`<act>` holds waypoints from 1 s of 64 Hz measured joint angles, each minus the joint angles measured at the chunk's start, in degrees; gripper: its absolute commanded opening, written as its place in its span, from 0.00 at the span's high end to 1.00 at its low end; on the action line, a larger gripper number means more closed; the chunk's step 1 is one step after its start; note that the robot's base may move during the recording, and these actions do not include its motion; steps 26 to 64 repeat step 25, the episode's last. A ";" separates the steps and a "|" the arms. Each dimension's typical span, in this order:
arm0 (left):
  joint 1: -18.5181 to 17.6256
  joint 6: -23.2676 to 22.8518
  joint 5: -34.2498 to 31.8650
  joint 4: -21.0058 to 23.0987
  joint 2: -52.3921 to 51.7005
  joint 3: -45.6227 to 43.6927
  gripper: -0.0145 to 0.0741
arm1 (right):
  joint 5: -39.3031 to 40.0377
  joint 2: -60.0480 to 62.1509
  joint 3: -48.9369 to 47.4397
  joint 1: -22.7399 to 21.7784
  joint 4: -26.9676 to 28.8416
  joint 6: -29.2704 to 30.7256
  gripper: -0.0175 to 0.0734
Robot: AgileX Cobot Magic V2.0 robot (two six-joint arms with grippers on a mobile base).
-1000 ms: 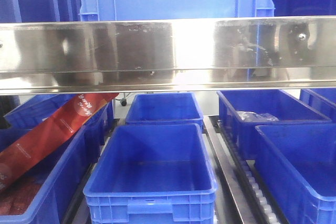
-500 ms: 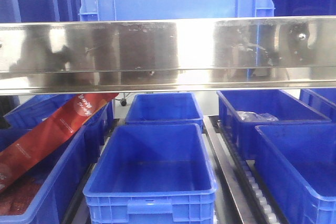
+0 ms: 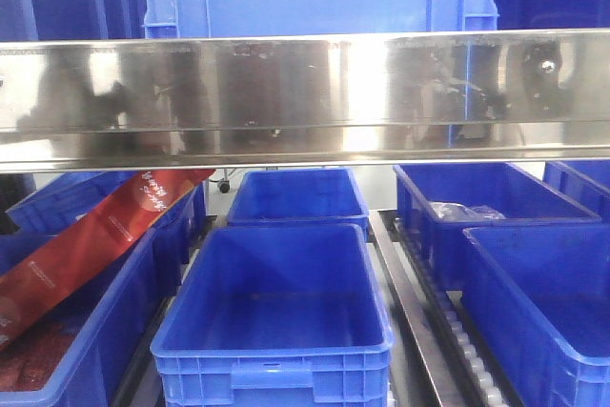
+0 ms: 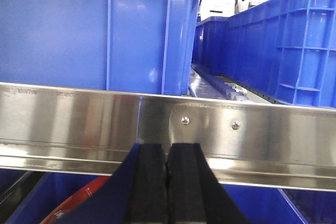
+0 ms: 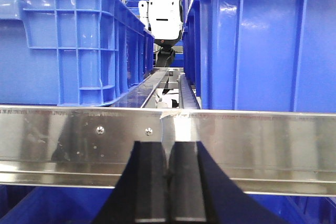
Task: Place valve from conveyor to right shelf box
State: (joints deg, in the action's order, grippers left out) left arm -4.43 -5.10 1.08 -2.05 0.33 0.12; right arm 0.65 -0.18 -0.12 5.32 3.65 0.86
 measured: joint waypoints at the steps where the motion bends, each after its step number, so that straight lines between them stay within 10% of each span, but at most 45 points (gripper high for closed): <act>1: 0.00 0.00 0.00 0.00 0.00 0.00 0.96 | 0.00 0.00 0.00 0.00 0.00 0.00 0.99; 64: 0.00 0.00 0.00 0.00 0.00 0.00 0.96 | 0.00 0.00 0.00 0.00 0.00 0.00 0.99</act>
